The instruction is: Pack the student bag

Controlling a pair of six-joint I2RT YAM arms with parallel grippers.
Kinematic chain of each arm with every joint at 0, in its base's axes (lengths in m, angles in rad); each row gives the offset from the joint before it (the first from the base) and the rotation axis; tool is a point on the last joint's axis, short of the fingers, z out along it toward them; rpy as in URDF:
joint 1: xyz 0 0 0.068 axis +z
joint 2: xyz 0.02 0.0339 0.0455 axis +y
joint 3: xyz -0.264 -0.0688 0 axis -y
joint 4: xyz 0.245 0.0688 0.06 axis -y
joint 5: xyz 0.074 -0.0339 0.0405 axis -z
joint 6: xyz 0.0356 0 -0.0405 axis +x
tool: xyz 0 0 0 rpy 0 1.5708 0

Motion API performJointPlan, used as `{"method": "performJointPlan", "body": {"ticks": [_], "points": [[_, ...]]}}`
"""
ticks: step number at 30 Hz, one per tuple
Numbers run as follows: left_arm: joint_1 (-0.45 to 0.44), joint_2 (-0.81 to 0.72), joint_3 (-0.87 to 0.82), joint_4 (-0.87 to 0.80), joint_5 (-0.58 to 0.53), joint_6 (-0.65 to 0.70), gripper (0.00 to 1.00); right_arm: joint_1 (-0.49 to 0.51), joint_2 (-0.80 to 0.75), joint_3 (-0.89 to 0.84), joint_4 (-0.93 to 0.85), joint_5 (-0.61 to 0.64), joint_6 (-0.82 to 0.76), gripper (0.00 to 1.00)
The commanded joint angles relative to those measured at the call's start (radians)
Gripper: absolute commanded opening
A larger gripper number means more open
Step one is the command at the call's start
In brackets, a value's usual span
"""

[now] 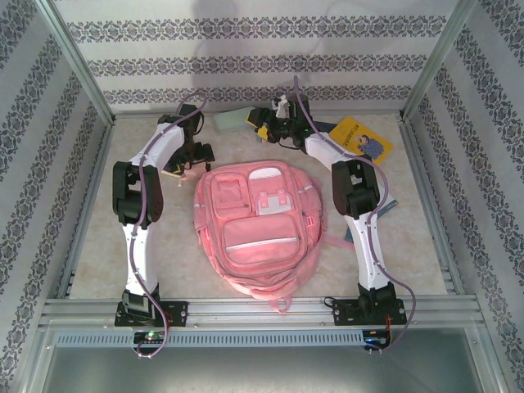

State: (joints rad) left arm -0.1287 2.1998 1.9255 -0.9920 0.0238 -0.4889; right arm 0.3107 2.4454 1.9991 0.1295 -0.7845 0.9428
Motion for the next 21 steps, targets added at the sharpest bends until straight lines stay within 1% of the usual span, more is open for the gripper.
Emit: {"method": "performJointPlan", "body": {"ticks": [1, 5, 12, 21], "points": [[0.013, -0.029, 0.036, -0.044, 0.005, 0.016, 1.0, 0.011, -0.058, -0.017, -0.017, -0.026, -0.038, 0.82], [0.014, -0.011, 0.064, -0.04, 0.018, 0.033, 1.0, 0.01, -0.063, -0.026, -0.022, -0.026, -0.04, 0.82], [0.014, 0.064, 0.131, -0.05, 0.064, 0.073, 1.0, 0.007, -0.069, -0.039, -0.033, -0.023, -0.044, 0.83], [0.012, 0.127, 0.172, -0.091, 0.016, 0.117, 1.0, -0.004, -0.074, -0.054, -0.034, -0.021, -0.037, 0.84]]}}
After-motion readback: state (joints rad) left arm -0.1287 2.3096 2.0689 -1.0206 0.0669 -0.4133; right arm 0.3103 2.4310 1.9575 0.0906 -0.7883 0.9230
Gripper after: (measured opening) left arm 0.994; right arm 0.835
